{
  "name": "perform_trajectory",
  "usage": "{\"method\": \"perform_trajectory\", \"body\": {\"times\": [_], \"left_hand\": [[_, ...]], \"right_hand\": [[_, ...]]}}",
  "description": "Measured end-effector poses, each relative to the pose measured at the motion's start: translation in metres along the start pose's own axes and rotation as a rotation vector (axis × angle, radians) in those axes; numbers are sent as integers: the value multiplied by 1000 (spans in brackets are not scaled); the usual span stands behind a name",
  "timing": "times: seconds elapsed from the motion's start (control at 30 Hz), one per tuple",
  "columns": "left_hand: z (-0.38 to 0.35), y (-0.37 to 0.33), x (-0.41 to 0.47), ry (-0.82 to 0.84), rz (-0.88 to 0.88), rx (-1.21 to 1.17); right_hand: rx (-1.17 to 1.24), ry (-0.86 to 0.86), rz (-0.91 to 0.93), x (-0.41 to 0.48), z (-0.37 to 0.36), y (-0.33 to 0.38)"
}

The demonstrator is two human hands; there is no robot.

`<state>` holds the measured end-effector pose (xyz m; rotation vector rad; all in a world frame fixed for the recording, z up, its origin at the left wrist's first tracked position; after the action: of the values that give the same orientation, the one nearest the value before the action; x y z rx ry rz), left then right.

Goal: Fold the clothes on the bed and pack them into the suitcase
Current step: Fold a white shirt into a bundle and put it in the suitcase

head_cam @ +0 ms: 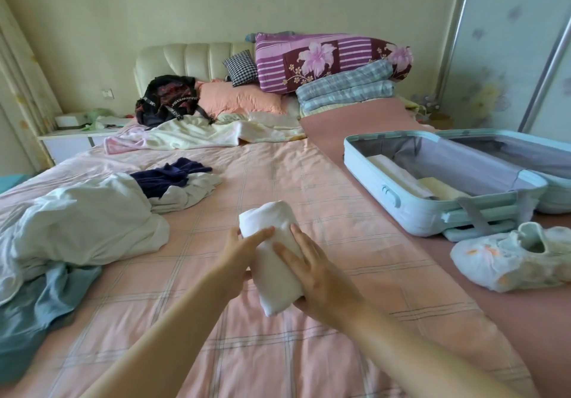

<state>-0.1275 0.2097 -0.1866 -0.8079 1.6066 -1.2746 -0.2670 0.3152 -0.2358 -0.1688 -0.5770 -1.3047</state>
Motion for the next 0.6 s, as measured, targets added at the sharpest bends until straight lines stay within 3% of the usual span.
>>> {"method": "perform_trajectory", "body": {"times": [0.13,0.23,0.3,0.4,0.47,0.6], "left_hand": [[-39,-22,5,6,-51,-13],[-75,-39,9,39,-85,-69],[-104,-54,11,129,-114,-130],[-144,-81,17,255,-183,-175],[-170,-97,22,342,-233,-156],[-221,-118,34,470,-279,-156]], "right_hand": [[174,48,-27,-9,53,-25],[574,-53,-311,-13,87,-54],[719,-179,-493,-7,112,-75],[873,-120,-649,5,151,-109],[1036,-110,-663,11,173,-130],[1043,-212,-618,18,210,-160]]}}
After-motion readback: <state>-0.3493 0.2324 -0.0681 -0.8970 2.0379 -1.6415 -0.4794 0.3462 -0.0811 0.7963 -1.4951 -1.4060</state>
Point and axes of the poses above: each hand's wrist, its own x-axis towards the middle knuckle, its own z-axis out of the back of the hand, y = z × x, the point moved 2 cm from there along x, towards the middle knuckle, and after that the axes turned 1 degree about z, right-handed, at the moved point
